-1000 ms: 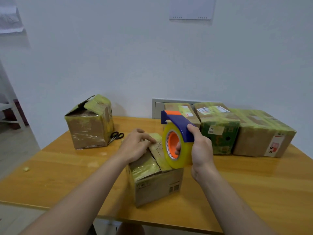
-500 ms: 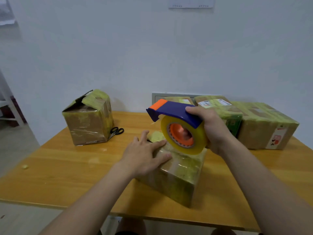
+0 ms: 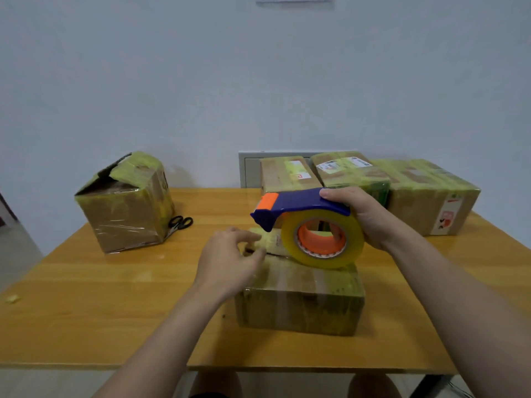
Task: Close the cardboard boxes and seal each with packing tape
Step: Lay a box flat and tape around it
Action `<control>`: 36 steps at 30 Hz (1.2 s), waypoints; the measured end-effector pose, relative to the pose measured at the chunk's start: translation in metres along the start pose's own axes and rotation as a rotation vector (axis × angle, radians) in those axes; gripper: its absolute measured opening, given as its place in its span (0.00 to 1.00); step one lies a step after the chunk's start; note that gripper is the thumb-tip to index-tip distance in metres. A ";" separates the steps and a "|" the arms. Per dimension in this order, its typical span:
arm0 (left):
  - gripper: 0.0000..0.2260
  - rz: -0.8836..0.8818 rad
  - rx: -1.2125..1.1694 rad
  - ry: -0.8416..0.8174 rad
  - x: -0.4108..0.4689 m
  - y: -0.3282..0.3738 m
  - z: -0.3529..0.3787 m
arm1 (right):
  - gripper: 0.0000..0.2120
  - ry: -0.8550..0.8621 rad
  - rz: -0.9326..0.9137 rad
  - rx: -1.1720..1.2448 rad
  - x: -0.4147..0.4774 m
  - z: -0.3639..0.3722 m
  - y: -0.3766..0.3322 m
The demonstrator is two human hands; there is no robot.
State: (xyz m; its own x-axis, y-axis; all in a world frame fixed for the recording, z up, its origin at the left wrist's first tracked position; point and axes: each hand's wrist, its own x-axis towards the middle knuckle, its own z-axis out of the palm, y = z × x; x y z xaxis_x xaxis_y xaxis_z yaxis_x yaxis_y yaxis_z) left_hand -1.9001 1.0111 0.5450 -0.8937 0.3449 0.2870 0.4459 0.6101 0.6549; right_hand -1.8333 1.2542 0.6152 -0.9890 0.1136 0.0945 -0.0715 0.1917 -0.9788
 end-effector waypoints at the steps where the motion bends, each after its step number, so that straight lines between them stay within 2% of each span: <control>1: 0.10 -0.042 -0.148 0.007 0.007 0.002 -0.005 | 0.18 -0.006 -0.013 0.000 0.000 0.000 0.001; 3: 0.11 -0.173 -0.472 -0.037 0.019 0.009 -0.016 | 0.18 -0.009 -0.033 -0.003 0.001 -0.001 0.005; 6: 0.16 -0.390 -0.857 -0.230 0.026 0.020 -0.028 | 0.28 0.003 -0.041 0.011 0.003 -0.005 0.012; 8: 0.21 -0.470 -1.045 -0.359 0.027 0.021 -0.030 | 0.31 0.005 -0.035 0.045 0.003 -0.008 0.017; 10: 0.20 -0.493 -1.149 -0.437 0.029 0.018 -0.028 | 0.29 0.000 -0.029 0.078 0.002 -0.009 0.020; 13: 0.11 -0.503 -1.170 -0.467 0.033 0.013 -0.022 | 0.26 -0.017 -0.038 0.088 0.001 -0.010 0.021; 19: 0.07 -0.492 -1.100 -0.419 0.036 0.010 -0.016 | 0.29 -0.074 -0.043 0.072 0.001 -0.009 0.017; 22: 0.10 -0.500 -1.039 -0.409 0.039 0.012 -0.019 | 0.21 -0.122 0.000 0.063 0.003 -0.010 0.012; 25: 0.13 -0.464 -0.964 -0.385 0.042 0.013 -0.026 | 0.19 -0.191 0.062 0.022 0.004 -0.013 0.003; 27: 0.15 -0.462 -0.989 -0.389 0.044 0.012 -0.031 | 0.23 -0.243 0.081 -0.009 0.007 -0.014 -0.002; 30: 0.17 -0.450 -0.993 -0.389 0.046 0.008 -0.034 | 0.35 -0.289 0.114 -0.020 0.011 -0.014 -0.007; 33: 0.16 -0.420 -1.004 -0.395 0.046 0.004 -0.033 | 0.22 -0.329 0.151 0.040 0.010 -0.013 -0.014; 36: 0.15 -0.410 -1.008 -0.396 0.043 0.001 -0.028 | 0.21 -0.352 0.182 0.051 0.010 -0.016 -0.017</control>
State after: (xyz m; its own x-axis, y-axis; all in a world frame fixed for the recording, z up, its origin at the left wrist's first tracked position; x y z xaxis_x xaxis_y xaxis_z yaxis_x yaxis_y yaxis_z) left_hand -1.9397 1.0066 0.5775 -0.8041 0.5605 -0.1982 -0.2756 -0.0560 0.9596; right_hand -1.8395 1.2677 0.6356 -0.9693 -0.2017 -0.1405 0.1113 0.1497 -0.9825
